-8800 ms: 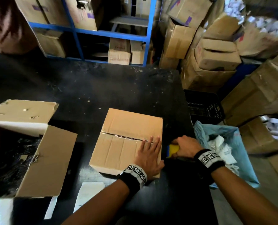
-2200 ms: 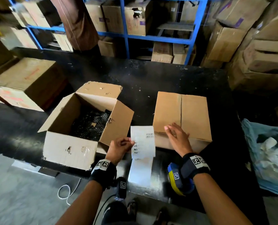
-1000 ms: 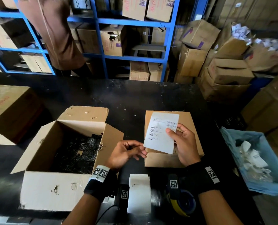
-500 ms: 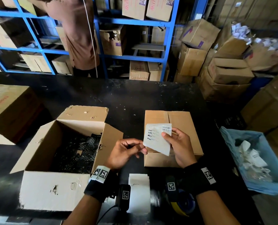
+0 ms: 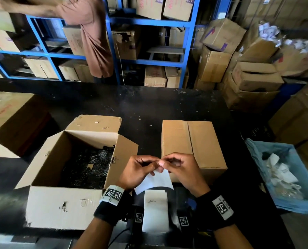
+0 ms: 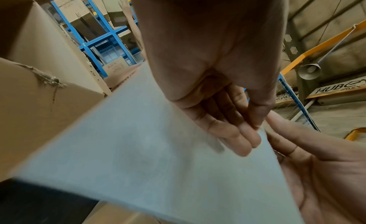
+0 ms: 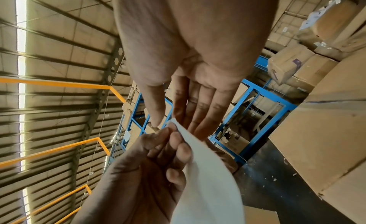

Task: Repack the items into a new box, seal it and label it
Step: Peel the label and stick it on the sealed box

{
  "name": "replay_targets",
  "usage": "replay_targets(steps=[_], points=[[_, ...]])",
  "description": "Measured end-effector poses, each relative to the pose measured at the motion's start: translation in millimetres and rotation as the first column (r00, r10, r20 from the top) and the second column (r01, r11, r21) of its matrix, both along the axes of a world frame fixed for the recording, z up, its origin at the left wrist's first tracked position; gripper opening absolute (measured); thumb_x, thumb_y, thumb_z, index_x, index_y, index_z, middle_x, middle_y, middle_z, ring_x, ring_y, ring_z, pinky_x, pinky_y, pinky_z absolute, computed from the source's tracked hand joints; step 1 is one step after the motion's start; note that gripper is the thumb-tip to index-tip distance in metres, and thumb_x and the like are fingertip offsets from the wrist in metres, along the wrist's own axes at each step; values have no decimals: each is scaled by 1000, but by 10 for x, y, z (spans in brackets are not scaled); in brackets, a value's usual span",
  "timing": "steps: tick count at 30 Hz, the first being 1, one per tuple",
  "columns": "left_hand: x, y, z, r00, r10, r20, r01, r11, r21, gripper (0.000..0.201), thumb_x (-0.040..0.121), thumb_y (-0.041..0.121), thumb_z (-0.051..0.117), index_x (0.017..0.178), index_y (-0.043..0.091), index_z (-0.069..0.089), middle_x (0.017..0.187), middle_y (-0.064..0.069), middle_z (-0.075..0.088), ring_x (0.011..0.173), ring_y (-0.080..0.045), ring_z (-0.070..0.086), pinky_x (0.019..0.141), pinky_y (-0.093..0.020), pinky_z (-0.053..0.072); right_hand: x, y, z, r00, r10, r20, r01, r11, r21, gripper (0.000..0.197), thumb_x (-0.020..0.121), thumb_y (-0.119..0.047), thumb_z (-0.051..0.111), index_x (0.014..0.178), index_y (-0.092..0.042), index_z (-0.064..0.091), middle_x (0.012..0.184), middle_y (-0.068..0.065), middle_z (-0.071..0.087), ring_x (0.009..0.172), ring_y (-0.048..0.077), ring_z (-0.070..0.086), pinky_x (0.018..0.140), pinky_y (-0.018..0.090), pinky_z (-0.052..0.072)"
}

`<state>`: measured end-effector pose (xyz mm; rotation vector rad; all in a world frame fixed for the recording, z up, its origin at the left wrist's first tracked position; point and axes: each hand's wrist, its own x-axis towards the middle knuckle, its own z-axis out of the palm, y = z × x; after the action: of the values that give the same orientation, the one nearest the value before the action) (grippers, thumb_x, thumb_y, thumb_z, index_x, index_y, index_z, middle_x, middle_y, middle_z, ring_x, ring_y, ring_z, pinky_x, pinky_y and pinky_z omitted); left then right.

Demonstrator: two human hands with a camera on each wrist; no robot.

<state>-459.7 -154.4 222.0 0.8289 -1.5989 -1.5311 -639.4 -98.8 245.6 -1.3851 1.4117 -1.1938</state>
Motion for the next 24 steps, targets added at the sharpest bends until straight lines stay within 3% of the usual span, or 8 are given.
replay_targets(steps=[5, 9, 13, 16, 18, 20, 24], points=[[8, 24, -64, 1000, -19, -7, 20, 1000, 5, 12, 92, 7, 66, 97, 7, 77, 83, -13, 76, 77, -28, 73, 62, -35, 53, -18, -1, -57, 999, -51, 2, 50, 998, 48, 8, 90, -16, 74, 91, -11, 80, 81, 1, 78, 79, 19, 74, 75, 28, 61], [-10, 63, -81, 988, 79, -135, -61, 989, 132, 10, 88, 8, 69, 84, 7, 78, 82, -22, 75, 79, -34, 72, 63, -33, 52, -36, -12, -71, 966, -193, 173, 163, 971, 173, 13, 94, -14, 68, 84, -13, 77, 84, 8, 76, 82, 26, 73, 76, 36, 61], [49, 3, -157, 908, 285, -307, -178, 926, 333, 18, 89, 6, 62, 78, 2, 76, 78, -25, 73, 71, -28, 68, 63, -30, 49, -185, -40, -46, 785, -369, 497, 247, 923, 294, 12, 98, -8, 60, 90, -5, 69, 91, 15, 77, 83, 28, 73, 70, 38, 58], [99, -66, -155, 856, 330, -397, -170, 906, 388, 29, 90, 3, 53, 68, 5, 73, 68, -13, 70, 66, -20, 64, 60, -25, 46, -351, -57, -38, 693, -434, 576, 298, 900, 320, 11, 98, -4, 56, 94, -2, 66, 92, 15, 77, 80, 25, 74, 63, 35, 58], [132, -107, -118, 779, 408, -476, -155, 861, 484, 26, 86, 5, 55, 64, 8, 70, 63, -6, 64, 59, -13, 59, 54, -21, 46, -460, -64, -67, 668, -465, 581, 329, 885, 331, 11, 98, -4, 55, 98, 0, 65, 93, 16, 76, 80, 25, 73, 60, 32, 58], [163, -162, -108, 727, 469, -502, -163, 828, 536, 23, 87, 5, 54, 68, 8, 68, 64, -4, 60, 58, -11, 55, 51, -19, 45, -579, -56, -109, 656, -496, 569, 359, 868, 342, 15, 99, -5, 54, 104, 4, 65, 94, 18, 75, 81, 25, 73, 63, 33, 57], [222, -278, -132, 730, 513, -452, -230, 807, 545, 20, 96, 3, 46, 88, 0, 64, 73, -7, 66, 62, -12, 58, 52, -19, 46, -787, 5, -149, 679, -524, 514, 394, 851, 347, 17, 99, -6, 54, 105, 5, 65, 93, 15, 75, 84, 23, 72, 74, 35, 54]])
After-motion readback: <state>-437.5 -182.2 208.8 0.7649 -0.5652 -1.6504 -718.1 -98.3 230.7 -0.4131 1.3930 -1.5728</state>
